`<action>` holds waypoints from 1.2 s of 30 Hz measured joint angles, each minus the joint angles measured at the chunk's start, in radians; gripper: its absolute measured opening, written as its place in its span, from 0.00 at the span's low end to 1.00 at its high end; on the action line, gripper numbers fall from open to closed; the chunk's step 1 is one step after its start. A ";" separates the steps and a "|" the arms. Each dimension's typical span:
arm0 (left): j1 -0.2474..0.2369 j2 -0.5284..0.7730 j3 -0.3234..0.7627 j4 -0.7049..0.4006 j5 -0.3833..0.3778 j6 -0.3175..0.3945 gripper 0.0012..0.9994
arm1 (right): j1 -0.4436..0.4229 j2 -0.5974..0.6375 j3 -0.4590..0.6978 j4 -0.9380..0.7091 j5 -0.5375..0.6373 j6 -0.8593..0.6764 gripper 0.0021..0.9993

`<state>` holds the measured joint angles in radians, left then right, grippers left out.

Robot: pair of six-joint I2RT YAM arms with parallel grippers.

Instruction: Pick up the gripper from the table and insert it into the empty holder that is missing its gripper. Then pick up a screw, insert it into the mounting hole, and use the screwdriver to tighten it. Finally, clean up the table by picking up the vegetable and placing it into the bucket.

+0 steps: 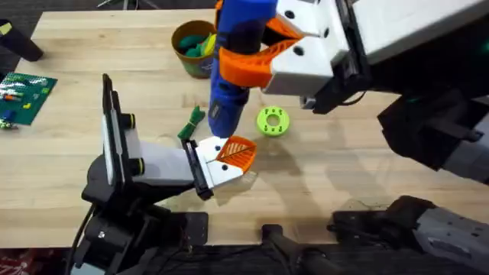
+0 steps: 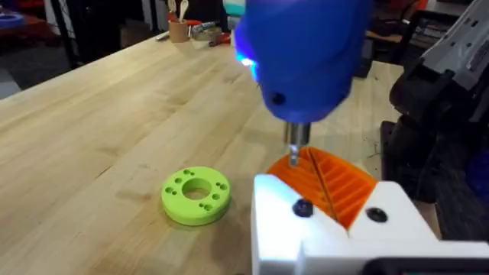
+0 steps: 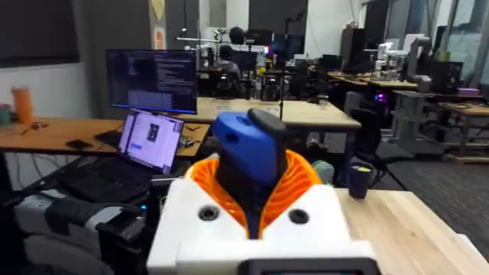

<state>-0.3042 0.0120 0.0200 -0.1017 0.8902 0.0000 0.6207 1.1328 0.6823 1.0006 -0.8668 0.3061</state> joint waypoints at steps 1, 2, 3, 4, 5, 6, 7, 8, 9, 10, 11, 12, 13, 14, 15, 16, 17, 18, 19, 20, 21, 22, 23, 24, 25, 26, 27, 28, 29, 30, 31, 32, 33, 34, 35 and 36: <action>0.000 0.000 0.000 0.000 0.000 0.000 0.02 | 0.001 0.000 0.000 -0.004 -0.002 0.000 0.05; 0.000 0.000 0.000 0.000 0.000 0.000 0.02 | 0.003 0.000 0.000 -0.012 -0.004 0.000 0.05; 0.000 0.000 0.000 0.000 0.000 0.000 0.02 | 0.005 0.000 0.000 -0.025 -0.004 -0.001 0.05; 0.000 0.000 0.000 0.000 0.000 0.000 0.02 | 0.017 0.011 0.001 -0.048 -0.007 -0.013 0.05; 0.000 0.000 0.000 0.000 0.000 0.000 0.02 | 0.022 0.019 0.002 -0.050 -0.008 -0.017 0.05; 0.000 0.000 0.000 0.000 0.000 0.000 0.02 | 0.025 0.028 0.004 -0.051 -0.011 -0.021 0.05; 0.000 0.000 0.000 -0.001 0.000 0.000 0.02 | 0.028 0.037 0.007 -0.050 -0.014 -0.024 0.05; 0.000 0.001 0.000 -0.001 0.000 -0.001 0.02 | 0.030 0.044 0.012 -0.050 -0.019 -0.028 0.05; 0.000 0.001 0.000 0.000 0.000 0.000 0.02 | 0.030 0.048 0.019 -0.050 -0.026 -0.035 0.05; 0.000 0.001 0.000 0.000 0.000 0.000 0.02 | 0.030 0.051 0.023 -0.050 -0.031 -0.042 0.05; 0.000 0.001 0.000 0.000 0.000 0.000 0.02 | 0.030 0.051 0.024 -0.051 -0.035 -0.050 0.05; 0.000 0.001 0.000 0.000 0.000 0.000 0.02 | 0.030 0.051 0.024 -0.051 -0.040 -0.056 0.05; 0.000 0.001 0.000 0.000 0.000 0.000 0.02 | 0.030 0.051 0.024 -0.052 -0.045 -0.060 0.05; 0.000 0.001 0.000 0.000 0.000 0.000 0.02 | 0.030 0.051 0.024 -0.052 -0.049 -0.064 0.05; 0.000 0.001 0.000 0.000 0.000 0.000 0.02 | 0.031 0.051 0.024 -0.052 -0.051 -0.067 0.05; 0.000 0.001 0.000 0.000 0.000 0.000 0.02 | 0.031 0.051 0.025 -0.052 -0.053 -0.070 0.05; 0.000 0.001 0.000 0.000 0.000 0.000 0.02 | 0.031 0.051 0.025 -0.052 -0.055 -0.072 0.05; 0.000 0.001 0.000 0.000 0.000 0.000 0.02 | 0.031 0.051 0.026 -0.052 -0.056 -0.073 0.05; 0.000 0.001 0.000 0.000 0.000 0.000 0.02 | 0.031 0.051 0.027 -0.052 -0.057 -0.073 0.05; 0.000 0.001 0.000 0.000 0.000 0.000 0.02 | 0.032 0.051 0.029 -0.052 -0.058 -0.074 0.05; 0.000 0.001 0.000 0.000 0.000 0.000 0.02 | 0.033 0.051 0.032 -0.053 -0.059 -0.075 0.05; 0.000 0.001 0.000 0.000 0.000 0.000 0.02 | 0.036 0.051 0.036 -0.054 -0.059 -0.076 0.05; 0.000 0.001 0.000 0.000 0.000 0.000 0.02 | 0.040 0.051 0.041 -0.054 -0.060 -0.076 0.05; 0.000 0.001 0.000 0.000 0.000 0.000 0.02 | 0.045 0.051 0.048 -0.055 -0.063 -0.076 0.05; 0.000 0.001 0.000 0.000 0.000 0.000 0.02 | 0.049 0.051 0.056 -0.055 -0.068 -0.076 0.05; 0.000 0.001 0.000 0.000 0.000 0.000 0.02 | 0.052 0.051 0.063 -0.054 -0.073 -0.076 0.05; 0.000 0.001 0.000 0.000 0.000 0.000 0.02 | 0.054 0.051 0.070 -0.055 -0.077 -0.075 0.05; 0.000 0.001 0.000 0.000 0.000 0.000 0.02 | 0.056 0.051 0.075 -0.057 -0.079 -0.075 0.05; 0.000 0.001 0.000 0.000 0.000 0.000 0.02 | 0.056 0.051 0.077 -0.062 -0.080 -0.076 0.05; 0.000 0.001 0.000 0.000 0.000 0.000 0.02 | 0.056 0.051 0.079 -0.070 -0.082 -0.076 0.05; 0.000 0.001 0.000 0.000 0.000 0.000 0.02 | 0.056 0.051 0.079 -0.077 -0.082 -0.075 0.05; 0.000 0.001 0.000 0.000 0.000 0.000 0.02 | 0.056 0.053 0.079 -0.082 -0.084 -0.075 0.05; 0.000 0.001 0.000 0.000 0.000 0.000 0.02 | 0.056 0.055 0.079 -0.082 -0.085 -0.076 0.05; 0.000 0.001 0.000 0.000 0.000 0.000 0.02 | 0.056 0.058 0.079 -0.082 -0.086 -0.077 0.05; 0.000 0.001 0.000 0.000 0.000 0.000 0.02 | 0.056 0.062 0.079 -0.081 -0.087 -0.079 0.05; 0.000 0.001 0.000 0.000 0.000 0.000 0.02 | 0.056 0.068 0.079 -0.081 -0.091 -0.084 0.05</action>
<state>-0.3042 0.0129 0.0200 -0.1017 0.8902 -0.0002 0.6769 1.2005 0.7612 0.9192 -0.9575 0.2226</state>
